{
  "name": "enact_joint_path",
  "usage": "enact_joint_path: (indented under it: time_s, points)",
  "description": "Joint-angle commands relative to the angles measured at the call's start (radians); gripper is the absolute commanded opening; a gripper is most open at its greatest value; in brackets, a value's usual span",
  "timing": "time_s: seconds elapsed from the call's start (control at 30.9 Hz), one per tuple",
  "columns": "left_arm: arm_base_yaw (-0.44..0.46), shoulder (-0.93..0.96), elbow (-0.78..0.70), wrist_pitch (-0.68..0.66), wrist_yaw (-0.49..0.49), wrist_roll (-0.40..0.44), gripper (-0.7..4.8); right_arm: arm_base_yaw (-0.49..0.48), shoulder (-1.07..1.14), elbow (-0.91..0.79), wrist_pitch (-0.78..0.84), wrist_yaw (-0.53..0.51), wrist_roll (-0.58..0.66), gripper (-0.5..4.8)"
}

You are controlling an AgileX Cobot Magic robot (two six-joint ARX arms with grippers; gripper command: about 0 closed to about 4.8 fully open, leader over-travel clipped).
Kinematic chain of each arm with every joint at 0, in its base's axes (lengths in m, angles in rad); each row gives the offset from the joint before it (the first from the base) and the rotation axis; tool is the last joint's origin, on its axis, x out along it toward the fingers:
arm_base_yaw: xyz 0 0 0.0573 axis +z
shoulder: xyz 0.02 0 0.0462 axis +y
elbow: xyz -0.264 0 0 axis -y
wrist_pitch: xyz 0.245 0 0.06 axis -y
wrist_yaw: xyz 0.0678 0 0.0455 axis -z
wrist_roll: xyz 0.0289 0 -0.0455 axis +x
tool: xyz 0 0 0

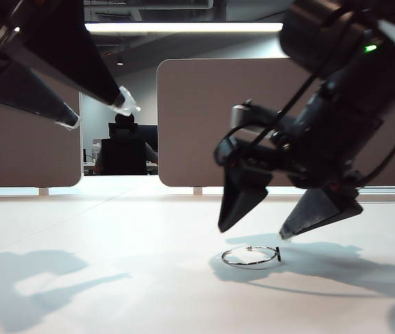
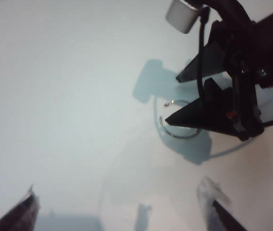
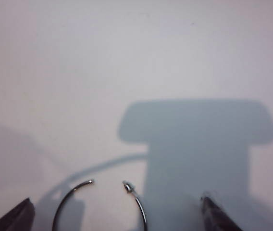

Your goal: Hang the earring on the hook.

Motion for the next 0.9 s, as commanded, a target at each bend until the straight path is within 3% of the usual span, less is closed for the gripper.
enact_joint_path:
  time_s: [0.03,0.23,0.39,0.52,0.55,0.74,0.9]
  points:
    - [0.000,-0.003,0.006,-0.030,0.000,0.015,4.63,0.000,0.003,0.018,-0.095,0.061,0.003,4.79]
    - [0.001,-0.003,0.006,-0.049,0.000,0.038,4.63,-0.001,0.000,0.018,-0.278,0.080,-0.037,4.79]
    - [0.001,-0.003,0.008,-0.039,-0.004,0.040,4.63,0.000,0.000,0.018,-0.281,0.079,-0.045,4.66]
    - [0.001,-0.003,0.008,-0.029,-0.004,0.040,4.63,0.000,0.001,0.018,-0.303,0.068,-0.046,1.59]
    - [0.001,-0.003,0.008,-0.029,-0.004,0.040,4.63,0.000,0.001,0.018,-0.305,0.068,-0.046,1.21]
    - [0.001,-0.003,0.008,-0.029,-0.004,0.039,4.63,-0.001,0.001,0.018,-0.286,0.068,-0.046,0.02]
    - [0.001,-0.003,0.008,-0.029,-0.008,0.039,4.63,-0.001,-0.002,0.018,-0.220,0.068,-0.046,-0.07]
